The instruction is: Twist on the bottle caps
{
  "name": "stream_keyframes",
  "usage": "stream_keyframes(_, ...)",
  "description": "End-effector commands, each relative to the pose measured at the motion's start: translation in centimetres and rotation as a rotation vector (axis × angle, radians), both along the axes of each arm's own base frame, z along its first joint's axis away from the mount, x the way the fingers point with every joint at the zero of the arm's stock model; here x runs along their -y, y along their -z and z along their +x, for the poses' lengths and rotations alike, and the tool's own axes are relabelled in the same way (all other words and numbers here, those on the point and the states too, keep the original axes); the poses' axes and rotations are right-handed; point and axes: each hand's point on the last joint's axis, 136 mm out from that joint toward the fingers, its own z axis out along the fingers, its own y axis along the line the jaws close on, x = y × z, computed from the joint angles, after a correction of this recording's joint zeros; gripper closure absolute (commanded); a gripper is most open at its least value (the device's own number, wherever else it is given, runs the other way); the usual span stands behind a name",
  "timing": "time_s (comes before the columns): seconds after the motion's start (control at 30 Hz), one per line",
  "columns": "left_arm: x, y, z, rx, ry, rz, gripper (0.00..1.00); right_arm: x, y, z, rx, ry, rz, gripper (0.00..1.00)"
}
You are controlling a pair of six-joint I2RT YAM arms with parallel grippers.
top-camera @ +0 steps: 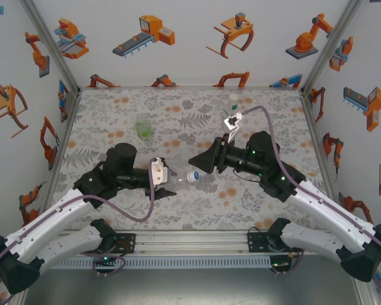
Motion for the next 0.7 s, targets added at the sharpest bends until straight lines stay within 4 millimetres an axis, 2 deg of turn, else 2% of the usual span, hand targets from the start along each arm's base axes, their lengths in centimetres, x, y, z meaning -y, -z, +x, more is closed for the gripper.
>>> stream_keyframes(0.0,0.4,-2.1,-1.7,0.010,0.104,-0.078,1.00,0.1,-4.3,-3.1,0.411,-0.132,0.071,0.51)
stream_keyframes(0.17,1.1,-5.0,-0.6,-0.021,0.039,-0.195,1.00,0.8,-8.7,-5.4,0.624,-0.183,0.239,0.50)
stream_keyframes(0.27,1.7,-7.2,-0.4,-0.064,0.032,-0.299,1.00,1.0,-10.4,-7.0,0.705,-0.244,0.309,0.50)
stream_keyframes(0.37,2.2,-9.2,-1.0,-0.095,0.072,-0.371,1.00,1.2,-11.8,-7.8,0.741,-0.269,0.366,0.50)
stream_keyframes(0.47,2.9,-10.2,-1.8,-0.106,0.128,-0.386,1.00,1.1,-12.9,-8.6,0.759,-0.320,0.390,0.51)
stream_keyframes(0.67,3.8,-11.3,-3.2,-0.120,0.207,-0.406,1.00,1.3,-14.1,-10.3,0.819,-0.398,0.422,0.61)
